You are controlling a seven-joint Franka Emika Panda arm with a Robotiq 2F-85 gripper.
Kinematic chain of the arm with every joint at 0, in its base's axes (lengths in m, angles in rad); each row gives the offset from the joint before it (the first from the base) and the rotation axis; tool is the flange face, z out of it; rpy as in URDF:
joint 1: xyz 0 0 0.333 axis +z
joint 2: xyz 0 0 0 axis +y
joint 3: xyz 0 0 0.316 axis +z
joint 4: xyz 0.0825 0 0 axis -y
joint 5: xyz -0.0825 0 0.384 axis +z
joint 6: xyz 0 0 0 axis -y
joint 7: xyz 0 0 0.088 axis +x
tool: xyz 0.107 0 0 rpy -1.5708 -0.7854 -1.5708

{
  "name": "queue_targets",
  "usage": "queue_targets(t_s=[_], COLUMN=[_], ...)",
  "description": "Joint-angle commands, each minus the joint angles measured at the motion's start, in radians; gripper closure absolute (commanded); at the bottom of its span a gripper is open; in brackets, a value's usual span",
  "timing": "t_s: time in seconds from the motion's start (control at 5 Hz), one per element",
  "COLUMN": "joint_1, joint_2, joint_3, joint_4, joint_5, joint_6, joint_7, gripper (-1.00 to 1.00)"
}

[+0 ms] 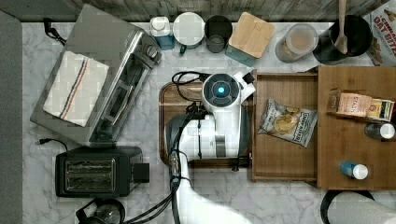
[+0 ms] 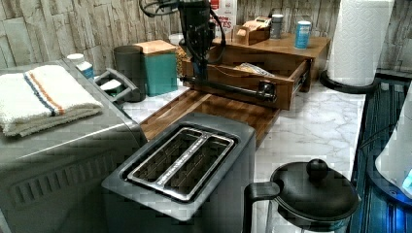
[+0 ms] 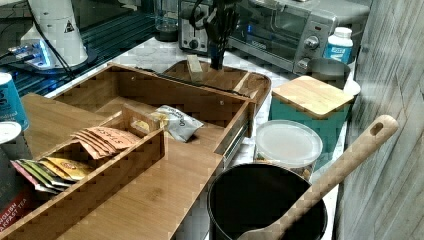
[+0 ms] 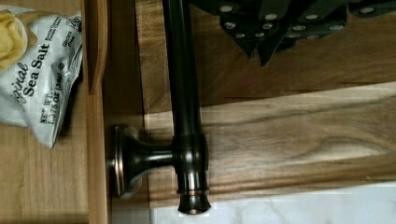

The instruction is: Close the drawer.

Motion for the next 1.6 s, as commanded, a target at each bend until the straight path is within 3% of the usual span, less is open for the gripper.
queue_targets(t_s=[0.2,0.6,1.0,1.4,1.6], joint_1=[0.011,-0.010,-0.112,-0.250,-0.306], joint_2=[0.055,0.057,0.028,0.088,0.103], joint_3=[0.007,-0.016,-0.065,-0.120,-0.173], joint_4=[-0.152,-0.122,-0.082,0.153,0.213], joint_5=[-0.055,-0.105,-0.115,0.033,0.082], joint_6=[0.165,0.153,0.211,0.017,0.060], joint_7=[-0.034,-0.052,-0.285,-0.614,-0.685], gripper=[1.00,1.00,1.00,1.00,1.00])
